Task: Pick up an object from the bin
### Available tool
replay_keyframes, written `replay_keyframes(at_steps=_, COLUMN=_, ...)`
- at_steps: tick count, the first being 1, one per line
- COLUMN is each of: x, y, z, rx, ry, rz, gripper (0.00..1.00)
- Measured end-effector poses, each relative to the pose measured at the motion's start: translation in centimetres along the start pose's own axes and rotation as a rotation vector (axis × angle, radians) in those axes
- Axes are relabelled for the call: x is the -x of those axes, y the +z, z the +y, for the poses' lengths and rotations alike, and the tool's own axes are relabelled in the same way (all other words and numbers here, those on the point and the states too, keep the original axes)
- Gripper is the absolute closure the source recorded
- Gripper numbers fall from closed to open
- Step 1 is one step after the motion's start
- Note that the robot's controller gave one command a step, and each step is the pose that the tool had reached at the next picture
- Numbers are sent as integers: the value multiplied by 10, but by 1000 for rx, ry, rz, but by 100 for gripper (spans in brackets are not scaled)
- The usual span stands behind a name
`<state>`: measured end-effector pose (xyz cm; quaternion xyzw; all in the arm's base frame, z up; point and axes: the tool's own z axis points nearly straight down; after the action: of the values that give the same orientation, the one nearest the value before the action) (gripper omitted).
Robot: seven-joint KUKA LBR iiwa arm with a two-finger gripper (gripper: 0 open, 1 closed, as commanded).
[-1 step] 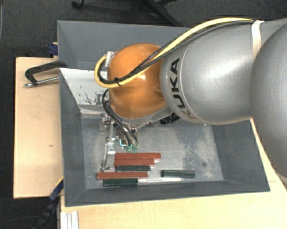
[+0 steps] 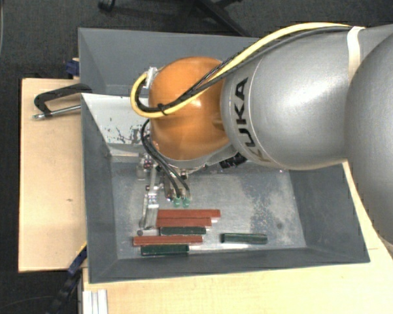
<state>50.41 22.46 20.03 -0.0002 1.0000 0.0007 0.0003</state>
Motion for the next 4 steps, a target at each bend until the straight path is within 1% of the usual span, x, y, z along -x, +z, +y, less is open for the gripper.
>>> replay_keyframes(at_steps=1, x=-3, y=47, z=-26, rx=0, ry=-144, rz=-2, gripper=0)
replay_keyframes(at_steps=2, x=7, y=66, z=-81, rx=-1, ry=-370, rz=1, gripper=0)
replay_keyframes(at_steps=3, x=-11, y=66, z=-112, rx=0, ry=-402, rz=1, gripper=0)
replay_keyframes(at_steps=4, x=-8, y=116, z=-76, rx=0, ry=-129, rz=-1, gripper=0)
